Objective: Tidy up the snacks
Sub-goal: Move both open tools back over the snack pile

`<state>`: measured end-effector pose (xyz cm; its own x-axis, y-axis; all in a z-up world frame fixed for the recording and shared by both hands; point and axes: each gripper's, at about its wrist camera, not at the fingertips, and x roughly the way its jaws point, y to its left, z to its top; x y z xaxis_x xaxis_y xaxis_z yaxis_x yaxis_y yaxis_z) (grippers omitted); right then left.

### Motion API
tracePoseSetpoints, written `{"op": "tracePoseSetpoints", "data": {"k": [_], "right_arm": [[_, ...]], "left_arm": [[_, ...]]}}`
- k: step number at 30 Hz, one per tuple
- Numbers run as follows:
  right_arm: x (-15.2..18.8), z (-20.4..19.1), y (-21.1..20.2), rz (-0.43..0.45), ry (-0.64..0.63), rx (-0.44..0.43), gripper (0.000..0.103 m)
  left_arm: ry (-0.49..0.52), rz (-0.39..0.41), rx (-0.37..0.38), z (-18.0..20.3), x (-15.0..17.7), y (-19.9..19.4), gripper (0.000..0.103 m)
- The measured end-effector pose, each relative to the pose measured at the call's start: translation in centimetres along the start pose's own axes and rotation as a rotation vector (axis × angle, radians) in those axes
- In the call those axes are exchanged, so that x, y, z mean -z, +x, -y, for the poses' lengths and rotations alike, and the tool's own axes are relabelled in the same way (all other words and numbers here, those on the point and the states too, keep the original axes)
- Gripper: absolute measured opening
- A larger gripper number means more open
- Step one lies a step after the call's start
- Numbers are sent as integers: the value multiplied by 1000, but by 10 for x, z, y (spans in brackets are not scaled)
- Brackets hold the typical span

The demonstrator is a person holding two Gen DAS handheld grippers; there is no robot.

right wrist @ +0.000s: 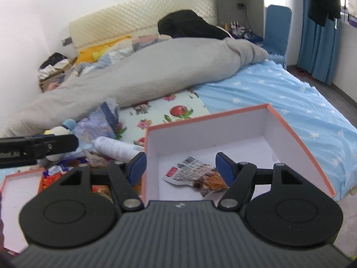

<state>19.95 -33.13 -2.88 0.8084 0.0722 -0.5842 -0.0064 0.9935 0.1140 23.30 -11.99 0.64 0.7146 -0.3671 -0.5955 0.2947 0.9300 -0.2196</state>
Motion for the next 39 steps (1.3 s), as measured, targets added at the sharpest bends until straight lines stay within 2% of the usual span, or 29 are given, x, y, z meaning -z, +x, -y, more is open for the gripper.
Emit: {"op": "tracePoseSetpoints", "data": {"k": [11,20,30,39], "right_arm": [[12,-41,-20,56,-31,-68,70],[39,-70,-23,61,-73,-166,70],[74,-91,-10,-20,-88,-228,70],[100,-107,-20,-62,-121,-256,70]], "left_arm": [[-28,46,-65,-27,25,-36,67],[-85,89,-124,-62,66,-62,67],[-137,21,-193,-92,114,-62,67],[-186,-17,-242,-111,157,-77,67]]}}
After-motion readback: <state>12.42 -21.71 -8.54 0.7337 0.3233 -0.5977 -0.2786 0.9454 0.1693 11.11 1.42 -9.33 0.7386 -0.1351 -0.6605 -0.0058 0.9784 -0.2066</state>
